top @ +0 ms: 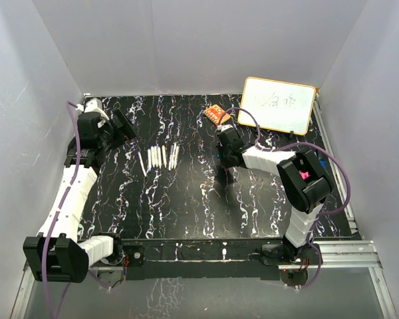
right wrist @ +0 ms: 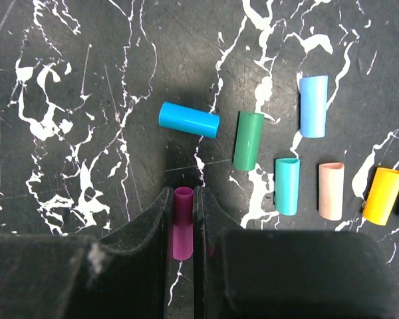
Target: Open the pen caps
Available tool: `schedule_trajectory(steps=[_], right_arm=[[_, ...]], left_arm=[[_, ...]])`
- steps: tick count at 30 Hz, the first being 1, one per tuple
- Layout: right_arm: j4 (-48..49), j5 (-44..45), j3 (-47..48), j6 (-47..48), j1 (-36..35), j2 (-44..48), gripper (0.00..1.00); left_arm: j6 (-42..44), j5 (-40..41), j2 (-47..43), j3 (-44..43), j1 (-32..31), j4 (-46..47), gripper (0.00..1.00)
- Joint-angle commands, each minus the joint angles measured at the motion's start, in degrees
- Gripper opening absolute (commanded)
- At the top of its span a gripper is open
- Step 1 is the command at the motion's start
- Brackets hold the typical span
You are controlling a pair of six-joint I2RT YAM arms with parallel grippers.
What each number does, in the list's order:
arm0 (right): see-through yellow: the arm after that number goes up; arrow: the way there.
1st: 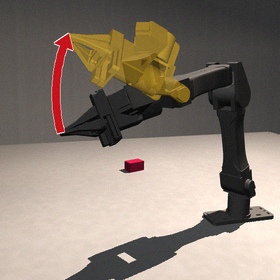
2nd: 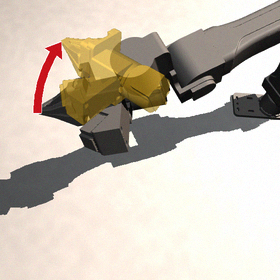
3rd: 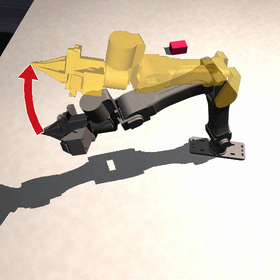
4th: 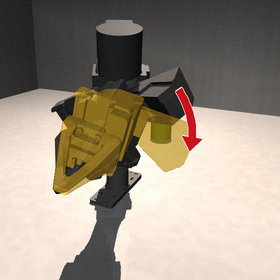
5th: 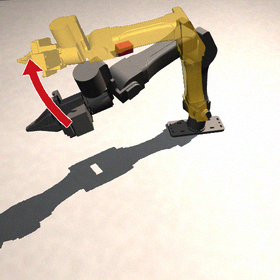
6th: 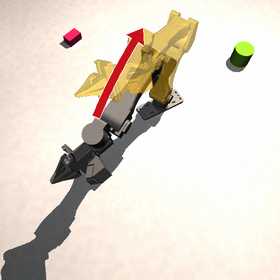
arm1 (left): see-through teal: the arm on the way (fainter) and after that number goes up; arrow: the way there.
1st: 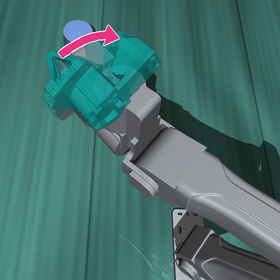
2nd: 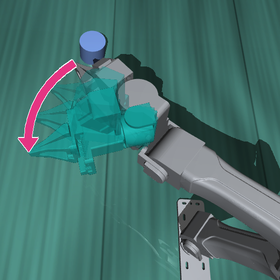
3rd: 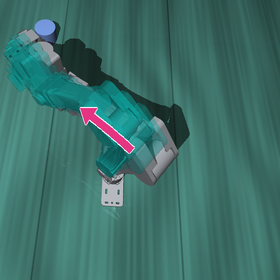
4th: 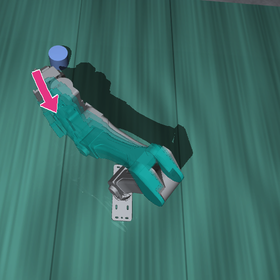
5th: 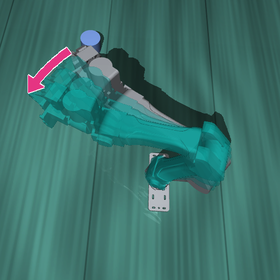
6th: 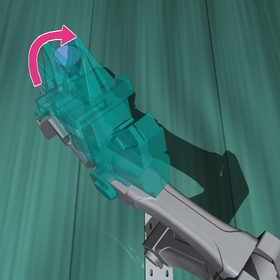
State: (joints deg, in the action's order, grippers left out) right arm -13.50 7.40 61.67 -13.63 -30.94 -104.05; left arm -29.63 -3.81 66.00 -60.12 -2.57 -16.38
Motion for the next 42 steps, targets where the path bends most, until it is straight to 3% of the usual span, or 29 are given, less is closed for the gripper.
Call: schedule_trajectory(steps=[1,9,14,23,30,42], right_arm=[[2.25,0.67,2.82,-0.16,0.28,-0.71,0.09],[2.34,-0.16,2.16,-0.4,0.27,0.69,0.33],[2.74,-0.48,1.5,-0.33,0.29,3.54,0.39],[7.3,-0.3,-3.32,-0.07,0.28,21.21,0.6],[9.52,5.33,-13.8,-5.21,0.28,38.71,0.96],[13.8,26.49,-38.93,-20.3,0.26,71.06,0.98]], left_arm=[[-2.21,-3.84,-3.19,2.33,0.28,2.64,0.98],[-2.39,-3.85,-4.71,2.61,0.28,2.32,0.98],[-3.23,-5.3,-5.49,3.77,0.28,3.58,0.99],[-4.98,-7.35,-9.5,6.9,0.28,7.16,0.98],[-6.16,-7.59,-14.64,10.85,0.2,8.43,0.99],[-9.21,3.31,-29.75,18.79,0.17,3.63,0.99]])
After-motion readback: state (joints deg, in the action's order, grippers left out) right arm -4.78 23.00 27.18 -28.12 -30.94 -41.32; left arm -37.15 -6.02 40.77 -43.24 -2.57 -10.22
